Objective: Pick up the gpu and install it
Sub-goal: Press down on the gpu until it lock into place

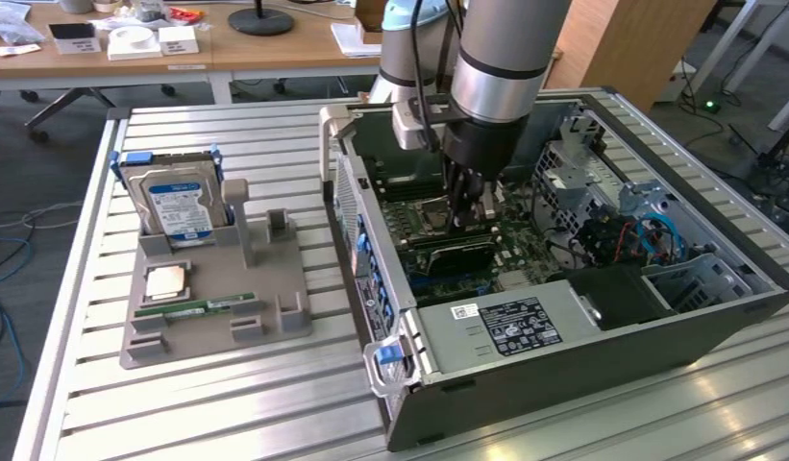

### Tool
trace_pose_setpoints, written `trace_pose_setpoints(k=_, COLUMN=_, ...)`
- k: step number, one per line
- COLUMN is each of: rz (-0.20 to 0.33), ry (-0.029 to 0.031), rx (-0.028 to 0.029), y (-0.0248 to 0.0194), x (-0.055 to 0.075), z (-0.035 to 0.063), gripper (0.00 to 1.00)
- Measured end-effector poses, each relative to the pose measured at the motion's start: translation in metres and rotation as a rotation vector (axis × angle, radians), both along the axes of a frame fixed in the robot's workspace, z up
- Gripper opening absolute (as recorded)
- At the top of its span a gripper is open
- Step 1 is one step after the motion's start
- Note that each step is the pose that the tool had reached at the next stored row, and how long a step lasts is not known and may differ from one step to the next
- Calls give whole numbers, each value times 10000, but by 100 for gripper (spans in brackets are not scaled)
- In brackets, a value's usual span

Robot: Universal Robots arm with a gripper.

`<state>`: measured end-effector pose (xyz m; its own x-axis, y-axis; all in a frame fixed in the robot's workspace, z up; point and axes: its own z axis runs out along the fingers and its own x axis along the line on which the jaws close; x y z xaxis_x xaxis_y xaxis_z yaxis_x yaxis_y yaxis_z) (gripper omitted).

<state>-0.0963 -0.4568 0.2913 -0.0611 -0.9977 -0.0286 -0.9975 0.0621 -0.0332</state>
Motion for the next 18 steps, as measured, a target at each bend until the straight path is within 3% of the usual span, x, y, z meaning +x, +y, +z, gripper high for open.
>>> trace_pose_setpoints(k=10, rz=-1, ry=0, rx=0, y=15, x=-1, z=-51, gripper=11)
trace_pose_setpoints(k=18, rz=0, ry=1, rx=-2, y=15, x=0, z=-149, gripper=11)
